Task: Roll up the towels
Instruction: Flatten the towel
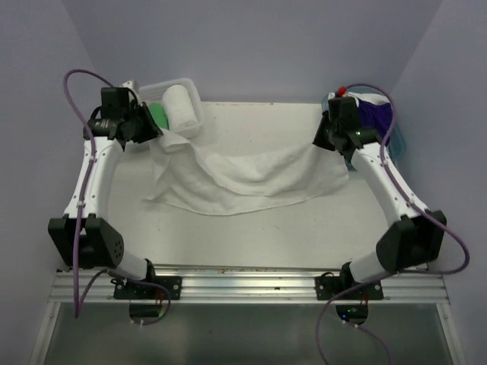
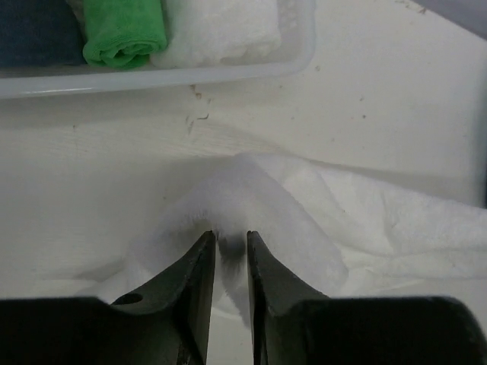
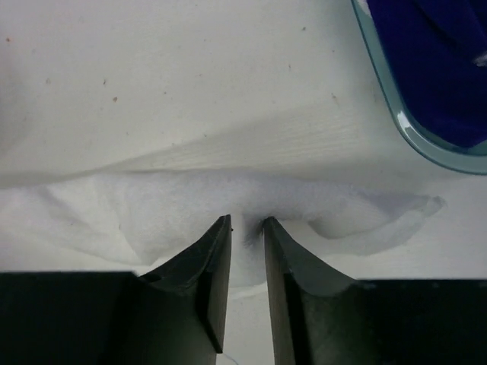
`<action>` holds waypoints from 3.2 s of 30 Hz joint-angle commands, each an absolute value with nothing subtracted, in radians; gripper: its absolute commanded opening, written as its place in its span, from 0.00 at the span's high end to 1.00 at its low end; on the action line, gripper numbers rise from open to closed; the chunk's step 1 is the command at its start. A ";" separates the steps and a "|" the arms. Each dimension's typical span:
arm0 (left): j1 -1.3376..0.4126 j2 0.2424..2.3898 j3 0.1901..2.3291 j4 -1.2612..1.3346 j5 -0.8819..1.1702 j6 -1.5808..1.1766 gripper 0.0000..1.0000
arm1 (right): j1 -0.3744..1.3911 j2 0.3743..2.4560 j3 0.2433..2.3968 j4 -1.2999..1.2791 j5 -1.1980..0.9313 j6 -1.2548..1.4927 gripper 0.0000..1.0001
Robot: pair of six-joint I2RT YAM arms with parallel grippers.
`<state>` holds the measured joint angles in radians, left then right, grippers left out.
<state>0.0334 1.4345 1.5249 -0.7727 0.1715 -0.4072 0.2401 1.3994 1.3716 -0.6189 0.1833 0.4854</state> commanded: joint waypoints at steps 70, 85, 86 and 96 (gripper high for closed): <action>0.264 1.543 0.816 -0.430 -0.078 -0.693 0.41 | 0.232 1.482 1.005 -0.417 -0.026 0.500 0.44; 0.264 1.614 0.867 -0.449 -0.104 -0.709 1.00 | 0.230 1.460 0.996 -0.445 -0.003 0.494 0.44; 0.264 1.606 0.876 -0.459 -0.103 -0.709 1.00 | 0.232 1.456 0.994 -0.448 -0.003 0.494 0.44; 0.264 1.373 0.859 -0.586 -0.130 -0.735 1.00 | 0.232 1.445 0.992 -0.457 0.029 0.495 0.44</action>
<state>0.2596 1.4357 0.8619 -0.5484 -0.1055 -0.7006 0.2344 1.4780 0.9924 -0.4515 0.0097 0.5106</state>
